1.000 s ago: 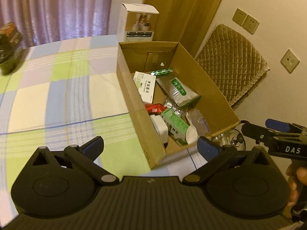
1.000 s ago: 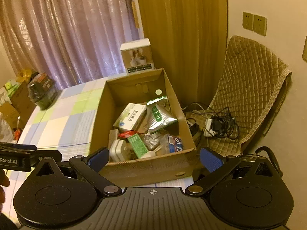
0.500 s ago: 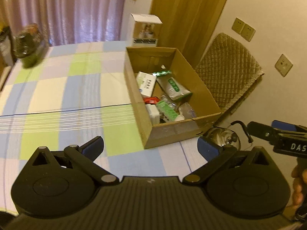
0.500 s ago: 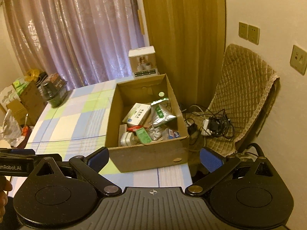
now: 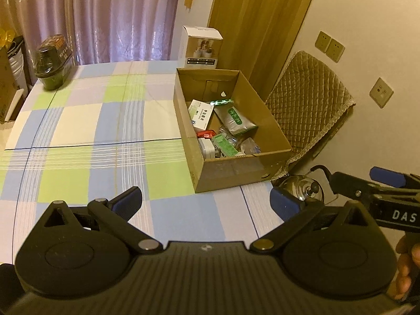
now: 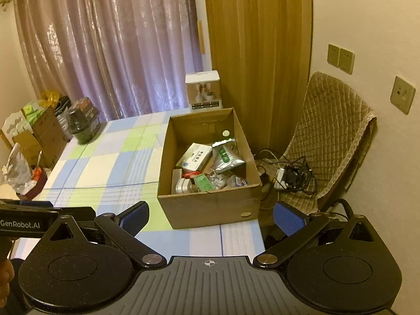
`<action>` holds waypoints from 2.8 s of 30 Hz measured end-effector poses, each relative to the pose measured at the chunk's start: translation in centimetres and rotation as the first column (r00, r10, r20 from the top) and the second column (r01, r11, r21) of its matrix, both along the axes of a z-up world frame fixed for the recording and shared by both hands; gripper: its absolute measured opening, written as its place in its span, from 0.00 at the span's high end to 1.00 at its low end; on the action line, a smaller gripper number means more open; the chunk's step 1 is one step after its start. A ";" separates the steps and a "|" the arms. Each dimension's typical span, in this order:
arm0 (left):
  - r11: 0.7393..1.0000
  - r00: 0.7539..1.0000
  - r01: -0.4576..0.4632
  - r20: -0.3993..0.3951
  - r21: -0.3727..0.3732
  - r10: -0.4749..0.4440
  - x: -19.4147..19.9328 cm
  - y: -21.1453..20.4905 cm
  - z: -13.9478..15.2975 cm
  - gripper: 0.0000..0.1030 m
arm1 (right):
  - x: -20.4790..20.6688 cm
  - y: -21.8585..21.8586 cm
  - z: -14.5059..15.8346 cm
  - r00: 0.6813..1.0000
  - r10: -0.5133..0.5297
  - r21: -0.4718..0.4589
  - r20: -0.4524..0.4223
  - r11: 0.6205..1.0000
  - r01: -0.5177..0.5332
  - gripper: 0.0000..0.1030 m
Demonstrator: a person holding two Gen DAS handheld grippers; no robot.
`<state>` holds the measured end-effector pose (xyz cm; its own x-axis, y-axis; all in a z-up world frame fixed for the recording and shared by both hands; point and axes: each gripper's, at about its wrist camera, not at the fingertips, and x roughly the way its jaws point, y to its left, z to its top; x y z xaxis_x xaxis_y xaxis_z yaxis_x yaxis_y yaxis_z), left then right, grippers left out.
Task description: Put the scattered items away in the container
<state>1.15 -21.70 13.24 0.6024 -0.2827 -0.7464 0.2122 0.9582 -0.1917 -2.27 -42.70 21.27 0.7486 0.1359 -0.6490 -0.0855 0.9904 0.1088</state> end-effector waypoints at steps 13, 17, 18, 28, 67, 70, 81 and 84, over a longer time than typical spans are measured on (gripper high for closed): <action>1.000 0.999 -0.030 0.013 -0.006 0.030 -1.6 1.3 0.8 0.01 | -1.0 1.1 -0.8 1.000 0.006 0.023 -0.015 1.000 -0.006 0.00; 1.000 1.000 -0.021 0.016 -0.002 0.021 -1.8 1.4 0.7 0.01 | -1.3 1.4 -0.8 1.000 0.010 0.017 -0.014 1.000 -0.009 0.00; 1.000 1.000 -0.019 0.017 -0.001 0.019 -1.8 1.4 0.7 0.01 | -1.3 1.4 -0.8 1.000 0.009 0.017 -0.015 1.000 -0.009 0.00; 1.000 1.000 -0.007 0.008 -0.003 0.007 -1.8 1.2 -0.1 0.01 | -1.4 2.1 -1.4 0.999 0.017 0.001 -0.031 1.000 -0.017 0.00; 1.000 1.000 -0.005 -0.015 0.020 0.005 -1.7 0.4 -2.2 0.01 | -1.0 1.3 -2.4 0.998 -0.004 0.018 -0.058 1.000 0.005 0.00; 1.000 1.000 -0.005 -0.017 0.020 0.006 -1.6 0.4 -2.3 0.01 | -1.0 1.3 -2.5 0.998 -0.005 0.018 -0.062 1.000 0.007 0.00; 1.000 1.000 -0.004 -0.022 0.013 0.004 -1.5 0.5 -2.6 0.01 | -1.0 1.3 -2.6 0.998 -0.009 0.016 -0.063 1.000 0.010 0.00; 1.000 1.000 -0.007 -0.021 0.011 0.007 -1.5 0.6 -2.6 0.01 | -1.0 1.4 -2.7 0.998 -0.008 0.015 -0.068 1.000 0.009 0.00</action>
